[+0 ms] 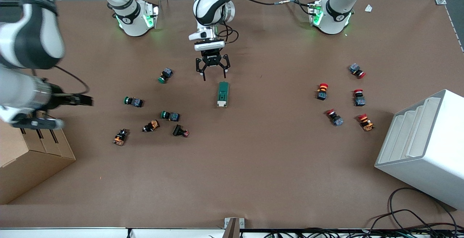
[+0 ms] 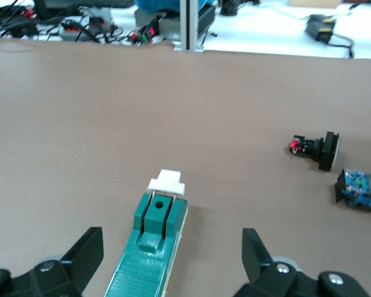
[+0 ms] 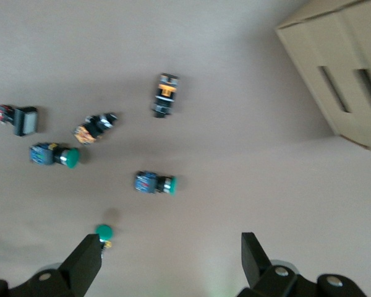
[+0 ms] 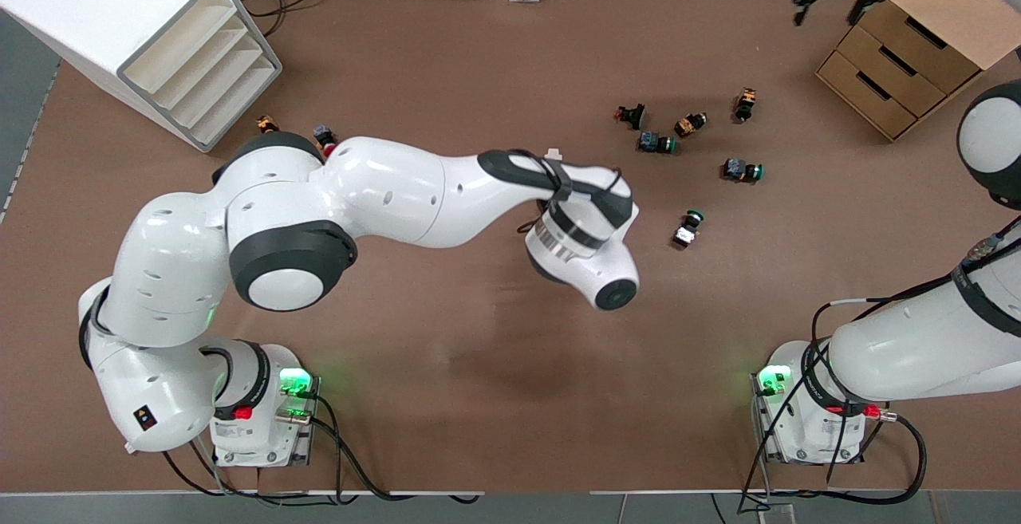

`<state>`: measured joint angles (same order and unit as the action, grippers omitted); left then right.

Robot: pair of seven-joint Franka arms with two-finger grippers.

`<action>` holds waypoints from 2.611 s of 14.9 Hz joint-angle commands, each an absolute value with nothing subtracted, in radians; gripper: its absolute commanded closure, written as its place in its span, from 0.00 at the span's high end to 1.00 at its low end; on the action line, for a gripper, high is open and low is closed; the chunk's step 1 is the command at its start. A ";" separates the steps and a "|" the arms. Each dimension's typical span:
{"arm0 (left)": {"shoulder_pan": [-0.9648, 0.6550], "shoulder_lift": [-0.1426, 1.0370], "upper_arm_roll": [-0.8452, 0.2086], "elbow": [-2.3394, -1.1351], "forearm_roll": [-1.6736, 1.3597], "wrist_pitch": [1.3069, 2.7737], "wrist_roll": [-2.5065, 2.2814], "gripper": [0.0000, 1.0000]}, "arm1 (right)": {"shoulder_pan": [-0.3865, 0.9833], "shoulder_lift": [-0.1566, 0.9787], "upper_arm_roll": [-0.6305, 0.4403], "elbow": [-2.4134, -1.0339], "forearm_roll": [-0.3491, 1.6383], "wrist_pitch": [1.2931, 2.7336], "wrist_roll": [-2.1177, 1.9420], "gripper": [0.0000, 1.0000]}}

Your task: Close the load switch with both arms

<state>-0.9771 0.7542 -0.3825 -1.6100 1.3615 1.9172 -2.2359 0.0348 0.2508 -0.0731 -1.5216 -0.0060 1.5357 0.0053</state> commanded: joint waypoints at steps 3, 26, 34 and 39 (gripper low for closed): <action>-0.898 0.637 -0.380 -1.503 1.048 1.908 -1.927 1.00 | -0.020 0.256 -0.048 -1.398 -0.035 1.427 -0.018 1.00; -0.066 0.052 -0.260 -1.500 0.066 1.595 -0.614 1.00 | -0.014 0.046 -0.043 -1.492 0.009 1.350 -0.023 1.00; 0.044 -0.037 -0.192 -1.565 -0.029 1.508 -0.243 1.00 | -0.014 -0.060 -0.040 -1.580 0.002 1.371 -0.023 1.00; 0.054 -0.055 -0.189 -1.568 -0.028 1.479 -0.164 1.00 | -0.015 -0.115 -0.040 -1.592 0.002 1.368 -0.025 1.00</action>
